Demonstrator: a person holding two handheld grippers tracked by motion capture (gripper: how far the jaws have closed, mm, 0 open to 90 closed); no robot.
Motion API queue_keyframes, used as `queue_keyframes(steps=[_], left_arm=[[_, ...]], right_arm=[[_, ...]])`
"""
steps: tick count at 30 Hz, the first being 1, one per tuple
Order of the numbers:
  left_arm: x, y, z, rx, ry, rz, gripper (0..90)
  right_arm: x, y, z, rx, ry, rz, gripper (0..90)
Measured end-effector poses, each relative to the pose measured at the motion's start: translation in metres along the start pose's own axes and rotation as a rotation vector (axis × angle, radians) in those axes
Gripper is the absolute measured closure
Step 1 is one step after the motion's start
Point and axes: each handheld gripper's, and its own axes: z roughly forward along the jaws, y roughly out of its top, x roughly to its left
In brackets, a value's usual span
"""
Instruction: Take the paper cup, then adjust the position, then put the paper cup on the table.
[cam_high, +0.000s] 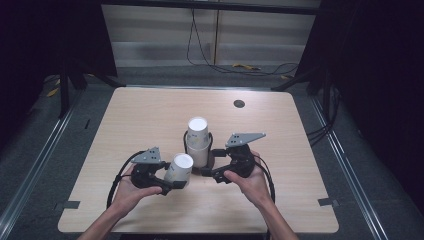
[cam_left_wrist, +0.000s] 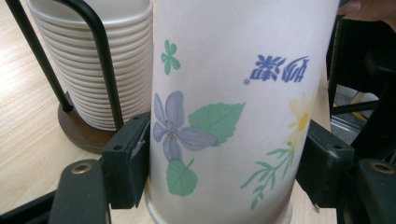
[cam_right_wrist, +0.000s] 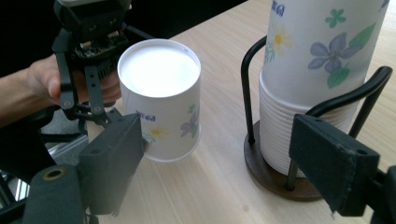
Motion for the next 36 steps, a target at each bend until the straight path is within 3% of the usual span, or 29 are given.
queue_keyframes(steps=[14, 19, 24, 29, 36], left_arm=[[-0.001, 0.007, -0.001, 0.055, 0.026, 0.038, 28.9], [0.0, 0.006, 0.003, 0.095, 0.028, 0.045, 28.9], [0.0, 0.007, 0.004, 0.139, 0.042, 0.066, 28.8], [-0.003, 0.01, 0.008, 0.19, 0.052, 0.096, 28.6], [0.0, 0.01, 0.013, 0.214, 0.044, 0.098, 28.7]], right_arm=[[-0.002, -0.005, -0.006, 0.069, -0.01, -0.02, 19.0], [-0.002, -0.007, -0.004, 0.136, -0.034, -0.046, 21.8], [-0.001, -0.007, 0.002, 0.198, 0.011, -0.059, 23.3], [0.0, -0.008, 0.004, 0.225, 0.001, -0.068, 22.0], [-0.001, -0.008, 0.01, 0.274, 0.03, -0.069, 25.6]])
